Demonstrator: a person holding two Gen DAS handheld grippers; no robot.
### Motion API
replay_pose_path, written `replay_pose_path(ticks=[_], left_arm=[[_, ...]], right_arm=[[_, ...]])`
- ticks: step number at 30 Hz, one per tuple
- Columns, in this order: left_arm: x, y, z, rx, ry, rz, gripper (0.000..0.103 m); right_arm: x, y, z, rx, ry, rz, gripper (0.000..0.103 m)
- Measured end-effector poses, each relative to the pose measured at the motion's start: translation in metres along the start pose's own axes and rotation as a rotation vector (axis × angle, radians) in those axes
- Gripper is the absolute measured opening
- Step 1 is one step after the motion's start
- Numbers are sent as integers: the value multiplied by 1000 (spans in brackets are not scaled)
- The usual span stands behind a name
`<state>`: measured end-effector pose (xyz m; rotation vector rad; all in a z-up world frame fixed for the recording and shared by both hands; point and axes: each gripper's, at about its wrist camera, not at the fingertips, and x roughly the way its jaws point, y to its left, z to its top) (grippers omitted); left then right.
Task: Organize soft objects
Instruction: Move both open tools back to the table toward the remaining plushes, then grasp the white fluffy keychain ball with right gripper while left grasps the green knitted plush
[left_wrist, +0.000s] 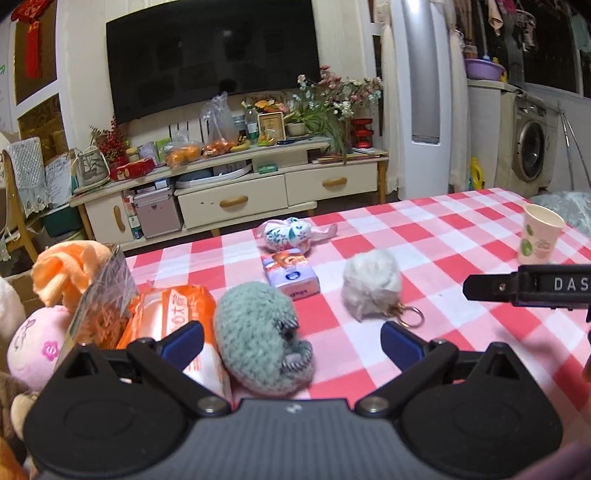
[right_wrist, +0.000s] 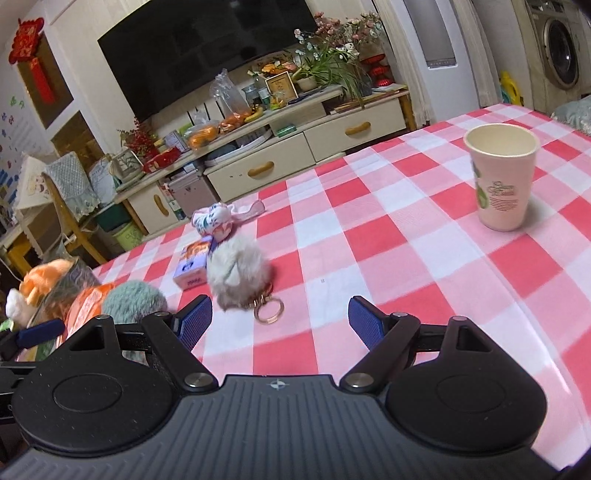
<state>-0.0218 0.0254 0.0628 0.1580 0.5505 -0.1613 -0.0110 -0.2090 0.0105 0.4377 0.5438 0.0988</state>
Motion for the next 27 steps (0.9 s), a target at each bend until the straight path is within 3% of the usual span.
replay_pose_path(ticks=[11, 27], left_arm=[[40, 7, 15, 24, 13, 0, 101], [50, -8, 15, 21, 43, -59, 102]], right_arm=[[57, 17, 19, -30, 44, 100, 101], [97, 24, 30, -74, 102, 113, 101]])
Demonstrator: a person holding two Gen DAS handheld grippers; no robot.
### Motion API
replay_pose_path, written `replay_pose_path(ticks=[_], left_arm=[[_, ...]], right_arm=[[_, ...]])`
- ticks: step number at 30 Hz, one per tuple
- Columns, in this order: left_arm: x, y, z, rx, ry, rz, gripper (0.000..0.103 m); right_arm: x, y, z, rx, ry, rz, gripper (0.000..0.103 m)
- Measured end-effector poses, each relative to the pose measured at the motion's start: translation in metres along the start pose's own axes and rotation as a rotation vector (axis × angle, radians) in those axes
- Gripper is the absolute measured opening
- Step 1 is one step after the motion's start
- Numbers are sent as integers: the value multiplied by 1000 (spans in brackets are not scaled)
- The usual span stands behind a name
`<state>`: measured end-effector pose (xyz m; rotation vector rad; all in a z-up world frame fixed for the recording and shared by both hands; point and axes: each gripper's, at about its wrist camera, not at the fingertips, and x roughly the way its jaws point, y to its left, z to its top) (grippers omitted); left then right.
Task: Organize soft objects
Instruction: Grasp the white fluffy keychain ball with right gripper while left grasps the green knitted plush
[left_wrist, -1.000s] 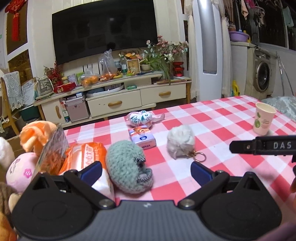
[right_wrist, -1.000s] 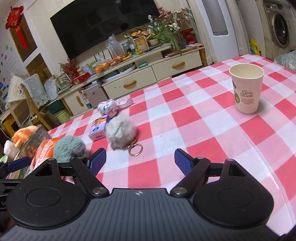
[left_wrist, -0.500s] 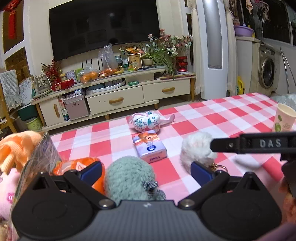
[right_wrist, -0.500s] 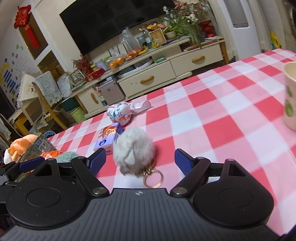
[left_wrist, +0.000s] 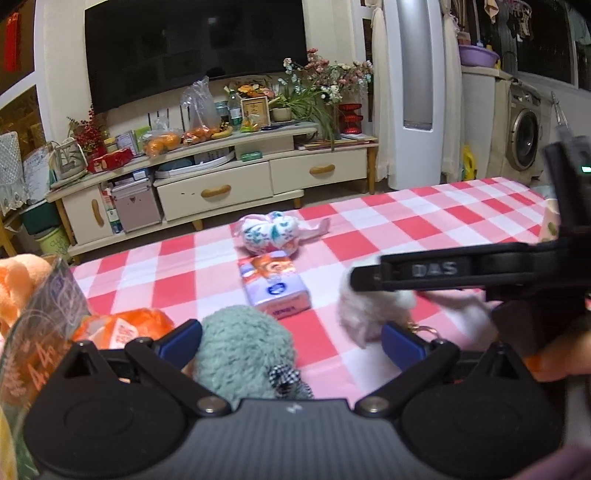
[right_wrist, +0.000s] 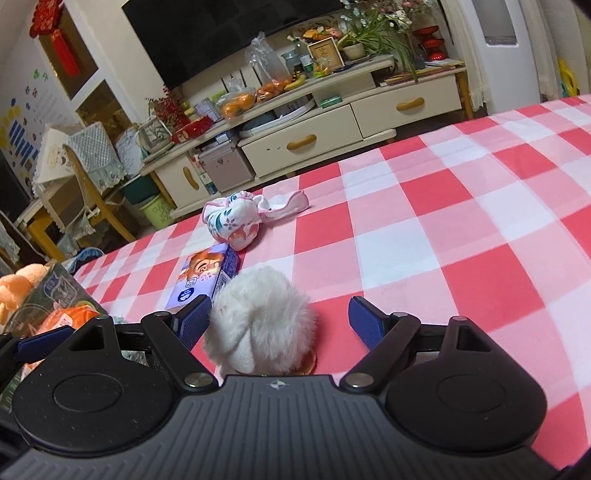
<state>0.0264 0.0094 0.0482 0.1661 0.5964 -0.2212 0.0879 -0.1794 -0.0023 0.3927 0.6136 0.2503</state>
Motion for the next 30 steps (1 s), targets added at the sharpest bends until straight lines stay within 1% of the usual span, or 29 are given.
replay_pose_path(ticks=[4, 5, 6, 10, 13, 18, 20, 22, 23, 25, 30], left_arm=[[-8, -7, 1, 9, -7, -74, 102], [-9, -7, 2, 5, -9, -89, 102], [-9, -7, 2, 3, -9, -88, 102], [-1, -4, -2, 10, 10, -26, 101], [4, 1, -2, -11, 28, 12, 99], [11, 10, -2, -40, 52, 54, 91], [12, 11, -3, -40, 60, 69, 86], [15, 12, -4, -47, 75, 72, 83], [17, 13, -5, -51, 86, 74, 80], [19, 13, -7, -53, 102, 79, 77], [18, 13, -8, -56, 100, 80, 75]], right_arm=[[-4, -1, 2, -38, -18, -26, 102], [-4, -1, 3, -47, -19, -30, 102], [-3, -1, 2, -51, -18, -29, 102], [0, 6, -1, -82, -3, -22, 102], [2, 8, -2, -91, -1, -19, 102], [4, 8, -1, -90, -5, -11, 101], [5, 8, 0, -93, -6, -7, 101], [7, 8, 0, -101, -4, -4, 100], [8, 8, 0, -103, -4, -2, 97], [9, 9, -1, -109, -4, 4, 93], [10, 13, -3, -142, -6, 9, 84]])
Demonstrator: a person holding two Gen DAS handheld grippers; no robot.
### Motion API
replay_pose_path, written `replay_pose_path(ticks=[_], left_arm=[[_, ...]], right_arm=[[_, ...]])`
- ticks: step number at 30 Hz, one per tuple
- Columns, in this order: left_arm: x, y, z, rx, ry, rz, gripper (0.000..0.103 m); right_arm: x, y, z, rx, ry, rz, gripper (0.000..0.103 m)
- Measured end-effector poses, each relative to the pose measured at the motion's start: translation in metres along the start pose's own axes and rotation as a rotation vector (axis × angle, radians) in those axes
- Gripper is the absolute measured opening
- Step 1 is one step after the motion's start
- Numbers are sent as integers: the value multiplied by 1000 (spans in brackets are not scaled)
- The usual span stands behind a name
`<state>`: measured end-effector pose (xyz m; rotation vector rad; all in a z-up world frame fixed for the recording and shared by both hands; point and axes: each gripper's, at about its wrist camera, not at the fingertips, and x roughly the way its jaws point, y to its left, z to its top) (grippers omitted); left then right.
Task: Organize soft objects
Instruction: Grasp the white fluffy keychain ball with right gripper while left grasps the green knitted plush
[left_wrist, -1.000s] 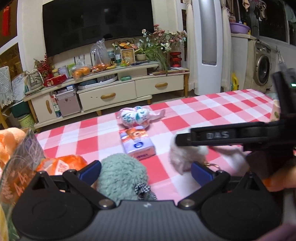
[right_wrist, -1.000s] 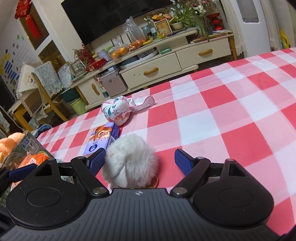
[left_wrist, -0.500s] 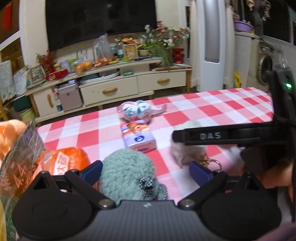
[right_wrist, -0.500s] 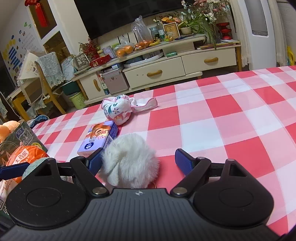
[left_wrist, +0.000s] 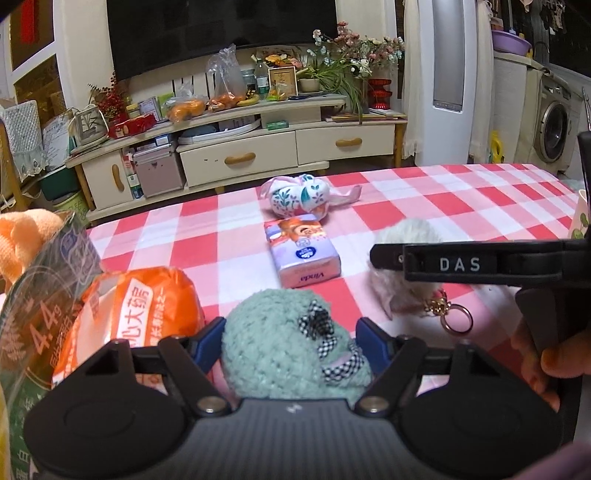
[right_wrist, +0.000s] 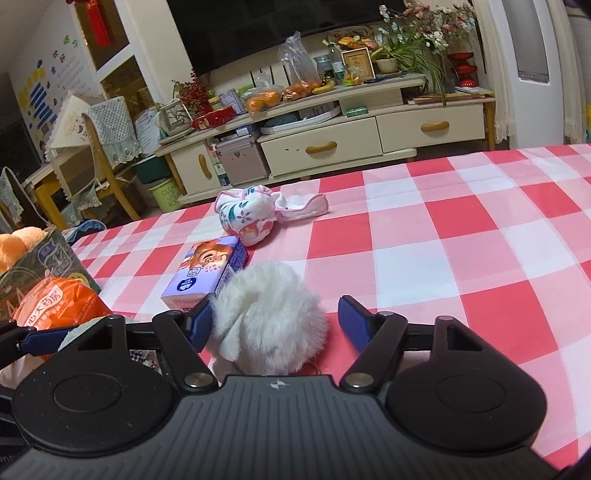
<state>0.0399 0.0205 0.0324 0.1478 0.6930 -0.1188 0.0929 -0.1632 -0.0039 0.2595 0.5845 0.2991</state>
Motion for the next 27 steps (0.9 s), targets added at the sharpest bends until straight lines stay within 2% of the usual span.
replay_pose_path(ticks=[3, 5, 6, 13, 14, 18, 27], left_arm=[[-1, -1, -2, 6, -5, 3, 73], [-2, -1, -2, -2, -7, 5, 70], [-2, 0, -2, -10, -7, 6, 69], [-9, 4, -1, -64, -8, -13, 60], [-10, 4, -1, -62, -13, -13, 51], [-14, 9, -2, -101, -9, -33, 50], [-21, 6, -11, -110, 21, -106, 54]], right_arm=[[0, 0, 0, -5, -3, 5, 73], [-1, 2, 0, -14, -8, 9, 61], [-1, 2, 0, -21, -7, 12, 60], [-6, 3, -1, -18, -8, -6, 57], [-8, 2, -2, -11, -7, -9, 56], [-16, 0, -7, 6, -4, -18, 56], [-32, 4, -18, 4, 6, -36, 55]])
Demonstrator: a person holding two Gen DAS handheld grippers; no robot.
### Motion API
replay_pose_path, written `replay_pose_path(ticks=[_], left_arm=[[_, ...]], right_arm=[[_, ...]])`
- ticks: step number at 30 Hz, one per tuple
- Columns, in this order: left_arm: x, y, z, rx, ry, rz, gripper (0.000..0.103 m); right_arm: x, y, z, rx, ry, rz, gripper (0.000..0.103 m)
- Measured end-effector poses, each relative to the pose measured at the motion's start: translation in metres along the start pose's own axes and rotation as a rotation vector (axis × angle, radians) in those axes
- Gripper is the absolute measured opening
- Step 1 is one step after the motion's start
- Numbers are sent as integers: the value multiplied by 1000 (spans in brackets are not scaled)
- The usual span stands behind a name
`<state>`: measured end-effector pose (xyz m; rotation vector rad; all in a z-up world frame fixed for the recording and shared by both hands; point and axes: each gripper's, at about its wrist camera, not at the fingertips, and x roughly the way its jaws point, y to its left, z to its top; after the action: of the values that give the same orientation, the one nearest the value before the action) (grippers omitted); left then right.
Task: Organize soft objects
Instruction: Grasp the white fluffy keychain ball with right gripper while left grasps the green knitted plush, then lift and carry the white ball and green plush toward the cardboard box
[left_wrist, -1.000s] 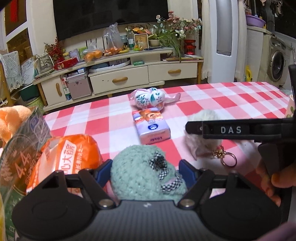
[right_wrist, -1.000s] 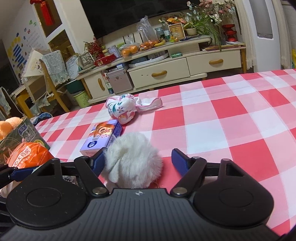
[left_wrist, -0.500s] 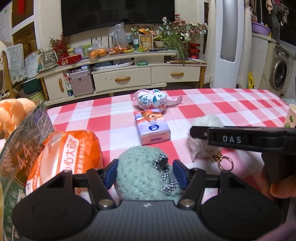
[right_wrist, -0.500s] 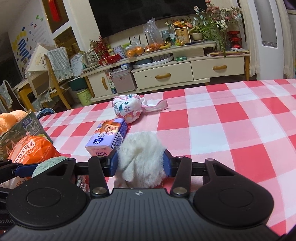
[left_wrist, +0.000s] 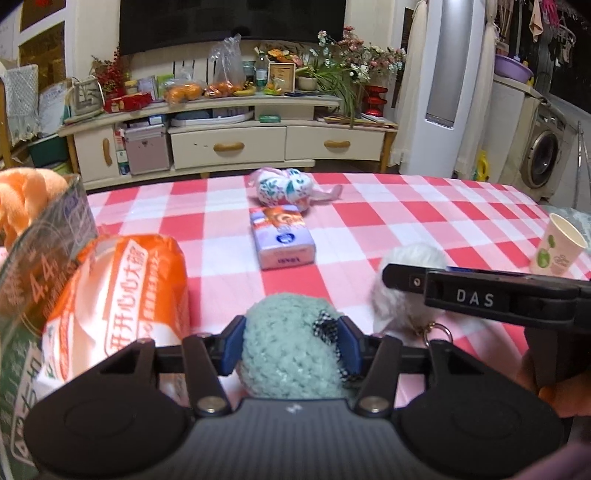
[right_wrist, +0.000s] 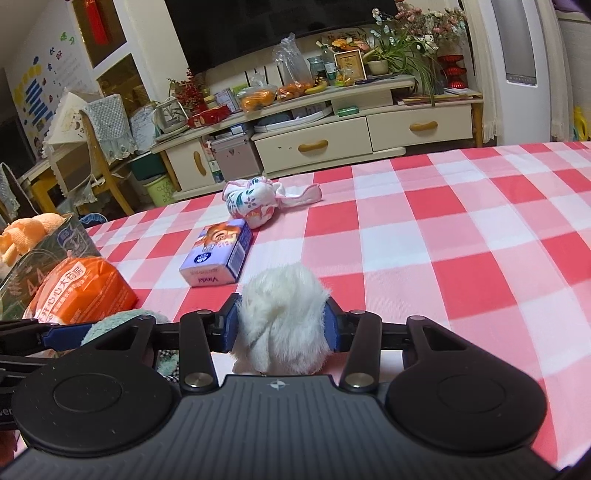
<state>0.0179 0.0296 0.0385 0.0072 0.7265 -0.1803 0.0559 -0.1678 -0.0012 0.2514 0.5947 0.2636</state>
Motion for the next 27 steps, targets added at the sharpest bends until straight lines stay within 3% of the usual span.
replay_pose_path(ticks=[3, 5, 9, 11, 14, 19, 21, 22, 27], left_arm=[[-1, -5, -5, 9, 22, -38, 64], [-2, -9, -8, 30, 40, -58, 77], [-3, -18, -16, 76, 42, -64, 86], [-3, -20, -20, 97, 42, -67, 97], [0, -26, -28, 135, 44, -51, 102], [3, -32, -34, 177, 17, -24, 100], [1, -32, -33, 178, 6, -21, 88], [1, -32, -33, 177, 3, -16, 76], [-4, -30, -32, 162, -4, -24, 70]], right_arm=[[-5, 0, -3, -1, 4, -4, 55], [-10, -1, -4, 5, 6, -4, 55], [-19, -4, -9, 12, 10, -9, 55], [-23, -5, -12, 14, 14, -11, 55], [-29, -6, -16, 13, 20, -17, 55], [-40, -5, -22, 10, 24, -30, 55], [-44, -5, -24, 11, 25, -36, 55], [-45, -6, -25, 12, 26, -39, 55], [-54, -5, -29, 9, 31, -57, 55]])
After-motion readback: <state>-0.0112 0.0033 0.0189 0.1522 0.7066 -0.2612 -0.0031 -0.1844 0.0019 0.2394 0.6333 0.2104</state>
